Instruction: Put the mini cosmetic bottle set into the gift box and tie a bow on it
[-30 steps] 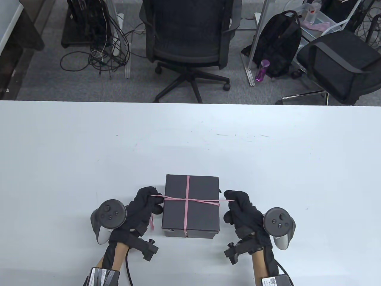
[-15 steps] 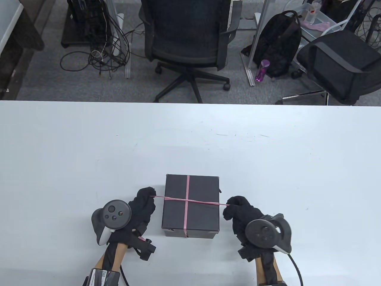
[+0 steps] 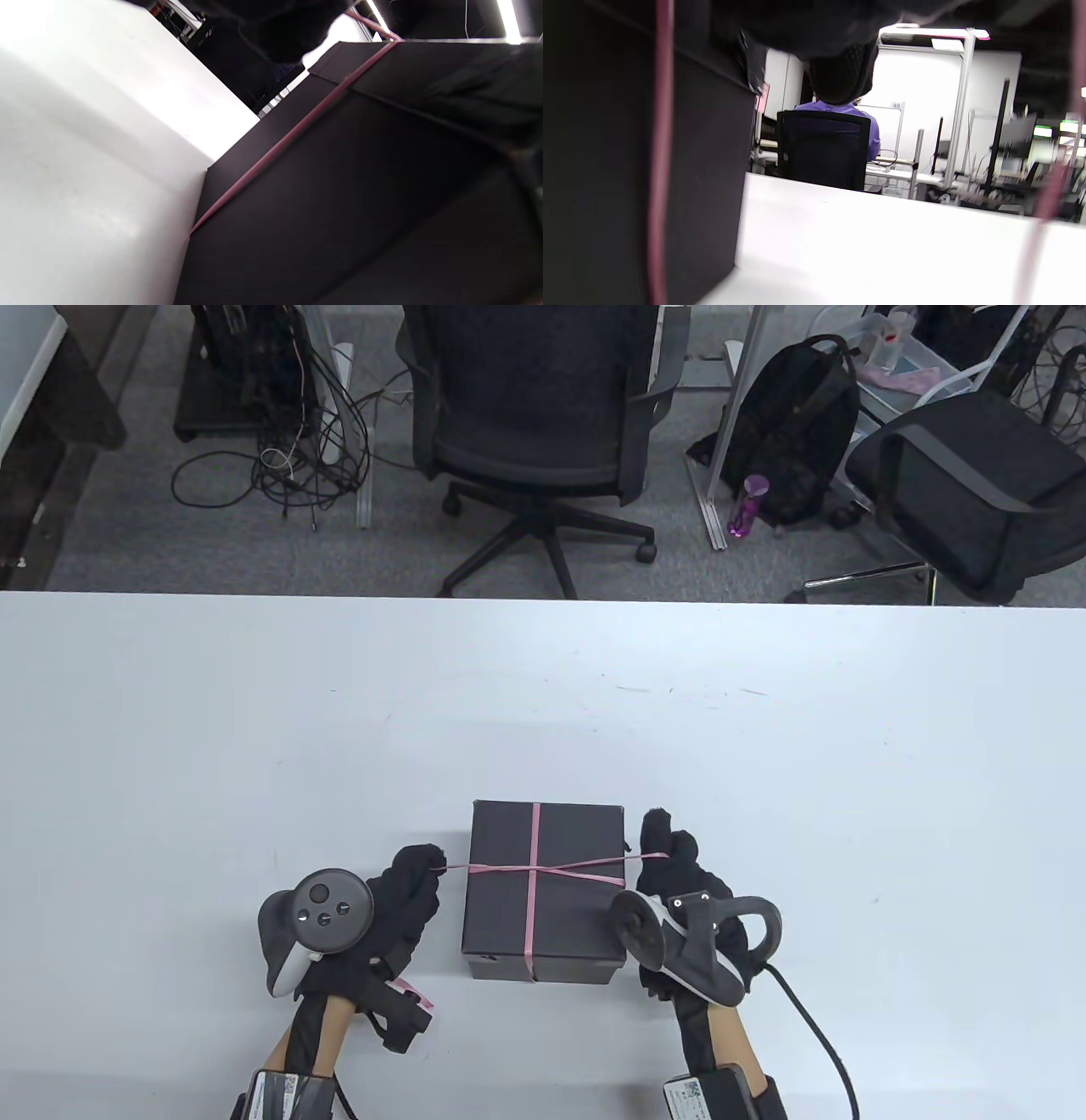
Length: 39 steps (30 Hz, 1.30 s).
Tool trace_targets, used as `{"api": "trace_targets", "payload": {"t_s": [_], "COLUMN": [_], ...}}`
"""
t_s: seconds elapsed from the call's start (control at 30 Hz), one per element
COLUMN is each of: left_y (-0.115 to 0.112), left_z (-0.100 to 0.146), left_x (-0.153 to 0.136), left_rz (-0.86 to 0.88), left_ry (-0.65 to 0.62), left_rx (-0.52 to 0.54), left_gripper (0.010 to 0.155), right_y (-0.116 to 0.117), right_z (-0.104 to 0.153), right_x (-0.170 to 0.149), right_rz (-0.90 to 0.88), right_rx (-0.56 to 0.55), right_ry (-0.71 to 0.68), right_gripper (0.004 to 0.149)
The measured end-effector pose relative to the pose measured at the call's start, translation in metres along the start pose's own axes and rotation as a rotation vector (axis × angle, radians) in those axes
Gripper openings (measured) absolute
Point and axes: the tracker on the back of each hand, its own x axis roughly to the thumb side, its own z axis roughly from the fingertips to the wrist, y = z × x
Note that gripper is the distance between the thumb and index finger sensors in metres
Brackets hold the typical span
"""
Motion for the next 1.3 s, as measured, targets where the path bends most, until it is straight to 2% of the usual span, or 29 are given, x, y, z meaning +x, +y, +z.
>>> {"api": "trace_targets", "payload": {"t_s": [0.1, 0.27, 0.4, 0.5, 0.57, 0.63, 0.67, 0.73, 0.8, 0.83, 0.87, 0.9, 1.0, 1.13, 1.17, 1.2, 1.23, 1.3], "left_y": [0.0, -0.002, -0.003, -0.006, -0.01, -0.011, -0.01, -0.007, -0.002, 0.0, 0.001, 0.001, 0.0, -0.004, -0.007, -0.012, -0.015, -0.021], "left_z": [-0.001, -0.003, -0.006, -0.012, -0.014, -0.015, -0.014, -0.013, -0.013, -0.015, -0.016, -0.017, -0.017, -0.018, -0.018, -0.019, -0.02, -0.022], "left_x": [0.0, -0.001, -0.007, -0.019, -0.033, -0.046, -0.049, -0.054, -0.053, -0.049, -0.044, -0.039, -0.032, -0.032, -0.032, -0.029, -0.026, -0.016], "left_rz": [0.023, 0.035, 0.112, 0.274, 0.497, 0.666, 0.7, 0.676, 0.469, 0.266, 0.175, 0.16, 0.255, 0.497, 0.583, 0.75, 0.822, 0.88], "left_ry": [-0.005, -0.003, 0.008, 0.036, 0.061, 0.08, 0.098, 0.194, 0.265, 0.283, 0.274, 0.247, 0.144, 0.013, -0.031, -0.103, -0.122, -0.178], "left_rx": [-0.023, -0.059, -0.127, -0.316, -0.448, -0.511, -0.507, -0.44, -0.416, -0.445, -0.484, -0.531, -0.645, -0.687, -0.692, -0.695, -0.708, -0.723], "left_gripper": [0.045, 0.045, 0.045, 0.045, 0.046, 0.048, 0.049, 0.049, 0.049, 0.048, 0.047, 0.046, 0.045, 0.045, 0.045, 0.045, 0.045, 0.051], "right_y": [-0.004, -0.005, -0.003, -0.002, -0.001, -0.001, -0.001, -0.001, -0.001, -0.002, -0.002, -0.003, -0.003, -0.004, -0.004, -0.004, -0.005, -0.006], "right_z": [-0.002, -0.001, 0.003, 0.006, 0.007, 0.007, 0.007, 0.007, 0.007, 0.007, 0.007, 0.007, 0.007, 0.007, 0.008, 0.008, 0.009, 0.009], "right_x": [-0.003, -0.005, -0.006, -0.006, -0.005, -0.005, -0.005, -0.005, -0.004, -0.003, -0.001, -0.001, -0.001, 0.001, 0.001, 0.002, 0.003, 0.006], "right_rz": [-0.165, -0.381, -0.406, -0.398, -0.386, -0.382, -0.382, -0.38, -0.368, -0.358, -0.346, -0.329, -0.32, -0.307, -0.301, -0.296, -0.294, -0.276], "right_rx": [-0.002, -0.087, -0.123, -0.143, -0.145, -0.148, -0.148, -0.149, -0.15, -0.149, -0.149, -0.15, -0.149, -0.149, -0.15, -0.153, -0.156, -0.161], "right_ry": [0.029, 0.061, 0.063, 0.063, 0.071, 0.073, 0.073, 0.073, 0.075, 0.071, 0.07, 0.071, 0.077, 0.076, 0.073, 0.067, 0.061, 0.05], "right_gripper": [0.05, 0.047, 0.05, 0.051, 0.051, 0.051, 0.051, 0.051, 0.051, 0.051, 0.051, 0.051, 0.051, 0.051, 0.051, 0.051, 0.051, 0.053]}}
